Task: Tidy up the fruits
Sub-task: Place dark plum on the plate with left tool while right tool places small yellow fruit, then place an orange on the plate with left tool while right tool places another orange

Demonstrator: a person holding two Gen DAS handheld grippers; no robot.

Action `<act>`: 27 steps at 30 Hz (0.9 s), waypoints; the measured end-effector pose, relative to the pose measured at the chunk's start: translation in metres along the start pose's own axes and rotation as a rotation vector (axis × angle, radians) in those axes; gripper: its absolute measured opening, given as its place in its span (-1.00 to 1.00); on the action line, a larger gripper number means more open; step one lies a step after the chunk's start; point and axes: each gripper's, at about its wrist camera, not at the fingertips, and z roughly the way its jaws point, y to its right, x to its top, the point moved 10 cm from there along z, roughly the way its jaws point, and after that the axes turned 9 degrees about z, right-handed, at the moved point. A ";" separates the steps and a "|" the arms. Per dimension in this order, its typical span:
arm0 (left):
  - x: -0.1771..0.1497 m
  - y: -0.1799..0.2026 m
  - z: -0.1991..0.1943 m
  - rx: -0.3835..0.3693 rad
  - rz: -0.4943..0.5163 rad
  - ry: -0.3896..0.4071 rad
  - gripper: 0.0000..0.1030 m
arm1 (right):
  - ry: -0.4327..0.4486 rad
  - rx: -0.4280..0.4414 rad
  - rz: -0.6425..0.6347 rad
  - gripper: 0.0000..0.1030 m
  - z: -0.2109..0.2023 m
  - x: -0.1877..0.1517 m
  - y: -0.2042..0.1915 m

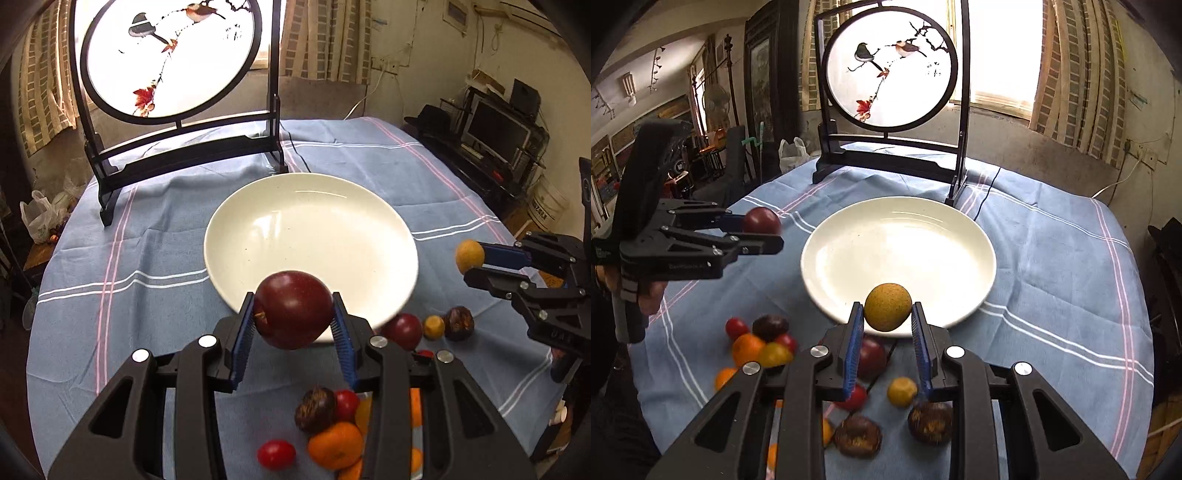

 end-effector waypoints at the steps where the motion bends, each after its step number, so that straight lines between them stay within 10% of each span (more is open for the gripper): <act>1: 0.005 -0.002 0.012 0.009 -0.009 -0.021 -0.25 | -0.004 -0.008 0.017 -0.49 0.012 0.007 0.003; 12: 0.009 -0.010 0.082 0.055 -0.024 -0.154 -0.20 | -0.121 -0.055 0.060 -0.46 0.096 0.021 0.028; 14: 0.011 -0.013 0.082 0.065 -0.024 -0.146 0.25 | -0.123 -0.067 0.063 -0.06 0.100 0.022 0.031; 27: -0.035 0.002 -0.018 0.034 0.038 0.015 0.31 | -0.064 0.122 -0.007 0.19 -0.019 -0.043 -0.019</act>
